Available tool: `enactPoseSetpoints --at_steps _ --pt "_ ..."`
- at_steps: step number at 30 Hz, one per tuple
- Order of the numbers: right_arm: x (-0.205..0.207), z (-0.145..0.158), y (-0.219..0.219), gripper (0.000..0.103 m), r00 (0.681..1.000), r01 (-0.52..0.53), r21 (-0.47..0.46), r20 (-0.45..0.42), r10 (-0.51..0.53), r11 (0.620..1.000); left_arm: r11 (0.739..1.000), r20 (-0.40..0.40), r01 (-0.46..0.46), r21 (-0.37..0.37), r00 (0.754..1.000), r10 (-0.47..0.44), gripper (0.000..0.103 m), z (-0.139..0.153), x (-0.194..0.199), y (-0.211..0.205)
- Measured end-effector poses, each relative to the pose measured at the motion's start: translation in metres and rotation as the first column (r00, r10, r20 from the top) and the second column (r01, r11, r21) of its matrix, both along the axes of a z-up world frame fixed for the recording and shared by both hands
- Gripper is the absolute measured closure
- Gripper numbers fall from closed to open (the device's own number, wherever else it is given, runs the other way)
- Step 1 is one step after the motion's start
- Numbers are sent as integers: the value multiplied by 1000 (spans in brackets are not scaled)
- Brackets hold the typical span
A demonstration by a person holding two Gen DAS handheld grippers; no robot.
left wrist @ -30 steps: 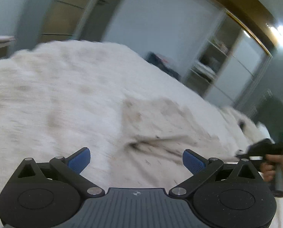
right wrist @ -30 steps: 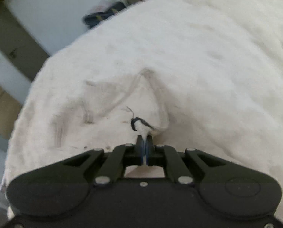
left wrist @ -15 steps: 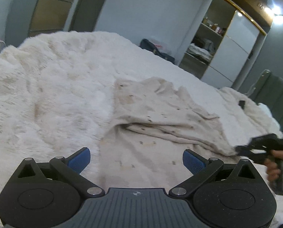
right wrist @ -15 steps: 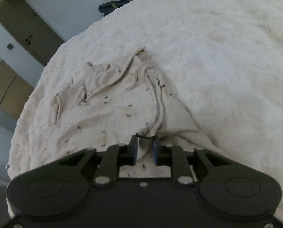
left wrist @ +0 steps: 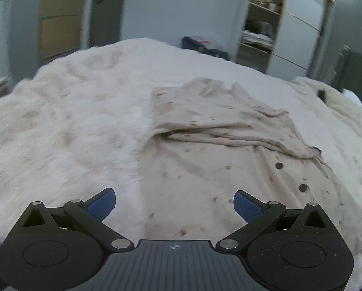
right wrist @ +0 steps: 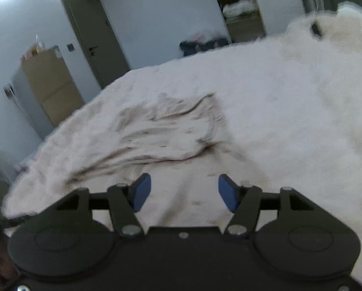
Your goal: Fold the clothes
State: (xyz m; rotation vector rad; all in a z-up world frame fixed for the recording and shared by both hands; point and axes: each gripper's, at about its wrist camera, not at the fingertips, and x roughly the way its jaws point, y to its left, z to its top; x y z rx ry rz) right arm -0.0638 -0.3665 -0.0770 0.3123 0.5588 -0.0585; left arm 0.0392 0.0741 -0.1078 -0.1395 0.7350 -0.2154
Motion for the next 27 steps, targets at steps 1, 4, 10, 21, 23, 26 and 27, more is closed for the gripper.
enactPoseSetpoints --at_steps 1,4,10,21,23,26,27 --pt "-6 -6 -3 43 1000 9 -39 -20 -10 999 1000 -28 -16 0 999 16 0 -1 1 6" --pt "-24 -23 -19 43 995 85 -66 -39 -88 994 993 -115 -64 104 990 76 0 -10 9 14" --pt "-28 -39 -27 43 995 93 85 -47 -89 992 976 -234 -14 218 970 66 0 -35 14 3" --pt "-2 -45 -36 44 989 134 36 -66 -131 990 964 -210 18 266 977 40 103 -32 7 -12" --pt "-7 -47 -41 44 991 118 68 -69 -113 991 963 -213 -11 268 974 70 103 -25 7 1" --pt "18 -36 -46 44 996 79 58 -51 -76 995 951 -220 -44 305 969 115 103 -28 5 15" --pt "33 -30 -49 44 998 59 54 -40 -57 997 955 -217 -45 293 970 112 103 -27 4 16"
